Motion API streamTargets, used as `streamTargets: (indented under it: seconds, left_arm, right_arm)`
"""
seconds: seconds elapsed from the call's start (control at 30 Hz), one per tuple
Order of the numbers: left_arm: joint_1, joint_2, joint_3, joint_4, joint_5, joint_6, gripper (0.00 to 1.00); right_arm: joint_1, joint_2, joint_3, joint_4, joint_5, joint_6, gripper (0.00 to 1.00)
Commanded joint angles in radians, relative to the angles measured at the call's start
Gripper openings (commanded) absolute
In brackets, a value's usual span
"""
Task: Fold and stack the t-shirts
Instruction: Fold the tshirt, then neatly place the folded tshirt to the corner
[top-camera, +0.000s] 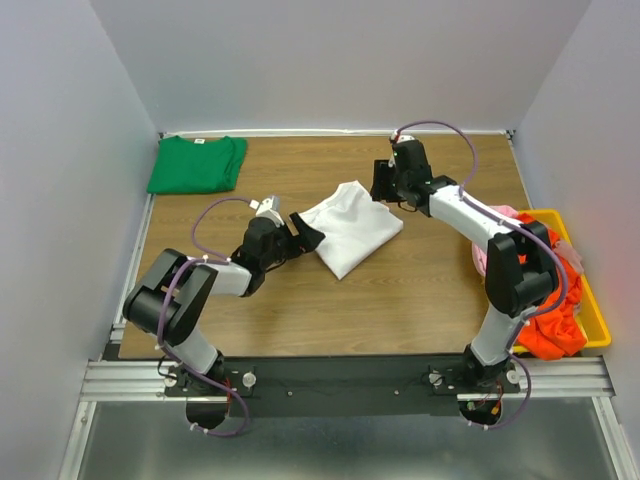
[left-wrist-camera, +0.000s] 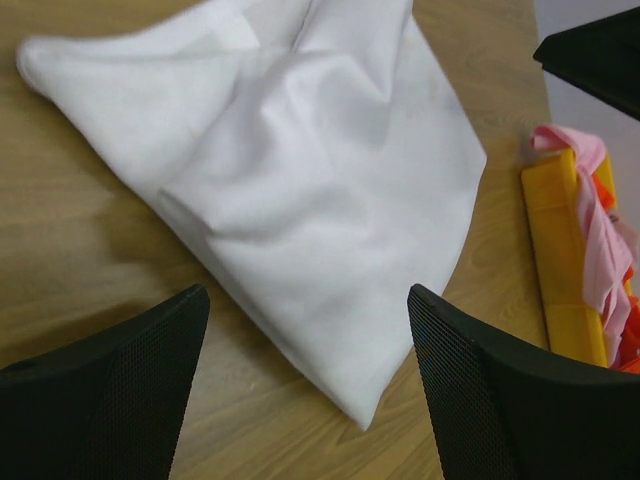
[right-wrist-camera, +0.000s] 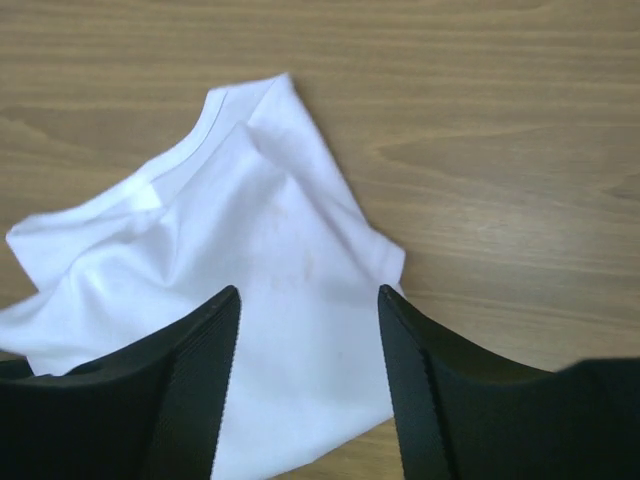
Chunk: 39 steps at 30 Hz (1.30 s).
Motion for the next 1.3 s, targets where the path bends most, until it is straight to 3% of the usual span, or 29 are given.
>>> streamTargets:
  seconds: [0.0,0.13,0.27,1.03,1.27]
  left_arm:
    - [-0.052,-0.028,-0.036,-0.022,-0.066,-0.015,0.87]
    - [-0.08,-0.013,-0.043,-0.022,-0.075,-0.039,0.8]
    - [-0.093,0.018,-0.036,-0.025,-0.079,-0.059,0.8]
    - [-0.107,0.231,0.075,-0.095,-0.122,-0.109,0.8]
    - [-0.135,0.276,0.119,-0.095,-0.122,-0.109,0.73]
  right_arm:
    - [0.005,-0.029,-0.094,0.09,-0.163,-0.003,0.58]
    - [0.005,-0.016,-0.143,0.14,-0.244,-0.002,0.52]
    - [0.005,0.017,-0.16,0.157,-0.257,0.004,0.5]
    - [0.005,0.117,-0.174,0.173,-0.301,0.029,0.49]
    - [0.003,0.142,-0.218,0.18,-0.344,0.047,0.48]
